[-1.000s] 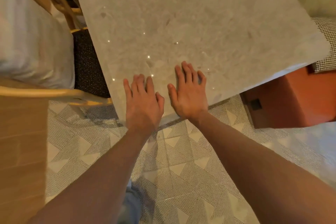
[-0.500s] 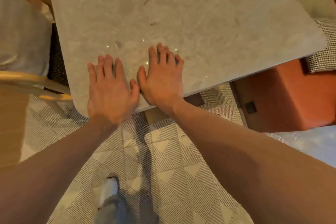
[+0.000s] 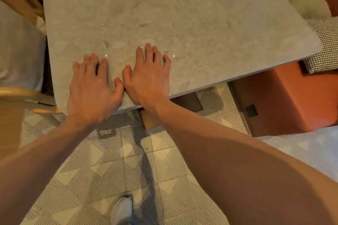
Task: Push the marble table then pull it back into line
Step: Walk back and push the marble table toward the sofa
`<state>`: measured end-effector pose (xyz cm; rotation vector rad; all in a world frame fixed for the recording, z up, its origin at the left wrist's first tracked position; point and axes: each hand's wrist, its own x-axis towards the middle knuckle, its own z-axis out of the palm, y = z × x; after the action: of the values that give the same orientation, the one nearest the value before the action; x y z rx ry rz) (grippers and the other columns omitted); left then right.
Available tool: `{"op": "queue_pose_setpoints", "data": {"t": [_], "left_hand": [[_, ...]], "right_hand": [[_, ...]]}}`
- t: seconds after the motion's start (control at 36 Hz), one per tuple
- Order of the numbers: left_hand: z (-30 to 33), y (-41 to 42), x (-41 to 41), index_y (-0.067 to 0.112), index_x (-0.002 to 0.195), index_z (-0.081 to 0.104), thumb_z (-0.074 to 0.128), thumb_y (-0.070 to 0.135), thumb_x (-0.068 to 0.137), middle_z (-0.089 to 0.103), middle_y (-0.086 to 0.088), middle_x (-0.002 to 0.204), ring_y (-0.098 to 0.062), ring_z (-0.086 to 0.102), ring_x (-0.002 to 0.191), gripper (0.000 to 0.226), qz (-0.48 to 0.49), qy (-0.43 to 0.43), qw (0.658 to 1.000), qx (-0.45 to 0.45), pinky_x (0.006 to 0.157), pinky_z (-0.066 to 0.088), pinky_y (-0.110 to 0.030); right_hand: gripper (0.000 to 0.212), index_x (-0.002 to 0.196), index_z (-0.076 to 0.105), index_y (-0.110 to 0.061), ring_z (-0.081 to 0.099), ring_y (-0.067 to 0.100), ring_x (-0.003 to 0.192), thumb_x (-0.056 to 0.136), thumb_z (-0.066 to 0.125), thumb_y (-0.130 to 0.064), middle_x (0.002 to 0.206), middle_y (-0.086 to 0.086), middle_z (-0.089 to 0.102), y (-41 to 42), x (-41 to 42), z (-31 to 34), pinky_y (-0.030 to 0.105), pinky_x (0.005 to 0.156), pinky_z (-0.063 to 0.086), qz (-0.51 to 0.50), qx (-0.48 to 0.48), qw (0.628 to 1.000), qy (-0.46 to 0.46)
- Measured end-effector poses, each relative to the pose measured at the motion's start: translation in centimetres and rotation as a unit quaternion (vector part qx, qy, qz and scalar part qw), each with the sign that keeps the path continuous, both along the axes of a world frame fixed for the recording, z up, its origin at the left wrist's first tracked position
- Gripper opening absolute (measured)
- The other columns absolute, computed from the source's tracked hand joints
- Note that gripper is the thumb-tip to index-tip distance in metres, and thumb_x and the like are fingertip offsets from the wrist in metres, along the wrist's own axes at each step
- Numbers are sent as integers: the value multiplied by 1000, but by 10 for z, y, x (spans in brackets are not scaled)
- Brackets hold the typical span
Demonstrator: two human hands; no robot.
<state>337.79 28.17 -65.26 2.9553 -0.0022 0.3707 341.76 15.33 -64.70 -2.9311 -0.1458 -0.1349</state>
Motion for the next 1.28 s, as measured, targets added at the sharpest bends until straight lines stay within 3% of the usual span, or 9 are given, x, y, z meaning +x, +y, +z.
{"op": "queue_pose_setpoints", "data": {"t": [0.31,0.81,1.06,1.19,1.28], "left_hand": [[-3,24,30,0,140,48,40,42,94,44,-25,150,-40,34,144,63,-12,-20,1000,-18,122,21,-52],[-12,39,40,-4,134,54,43,35,95,51,-28,144,-44,43,136,56,-30,-74,997,-15,114,33,-58],[-7,36,42,-7,140,48,37,36,95,45,-32,148,-44,38,142,63,-37,-35,999,-16,120,22,-55],[1,32,38,-4,128,49,45,31,93,49,-29,140,-46,41,129,50,-29,-14,999,-30,102,40,-65],[16,30,38,-4,115,49,49,29,89,48,-29,130,-48,43,118,42,-23,19,999,-29,92,45,-66]], "right_hand": [[67,153,37,-6,26,31,150,96,31,-43,162,16,32,25,25,-3,53,120,16,-25,2,999,-24],[68,152,39,-7,26,30,150,94,32,-43,162,15,33,35,31,-4,51,121,14,-37,-3,999,-24],[68,154,34,-8,22,29,153,97,32,-44,164,14,29,33,33,-4,50,123,12,-34,-4,999,-15],[68,158,25,-10,15,28,155,100,30,-45,167,12,20,32,30,7,50,124,9,-20,-18,999,38],[70,158,23,-11,17,28,152,100,31,-49,167,11,19,19,35,25,48,121,15,22,-36,996,83]]}}
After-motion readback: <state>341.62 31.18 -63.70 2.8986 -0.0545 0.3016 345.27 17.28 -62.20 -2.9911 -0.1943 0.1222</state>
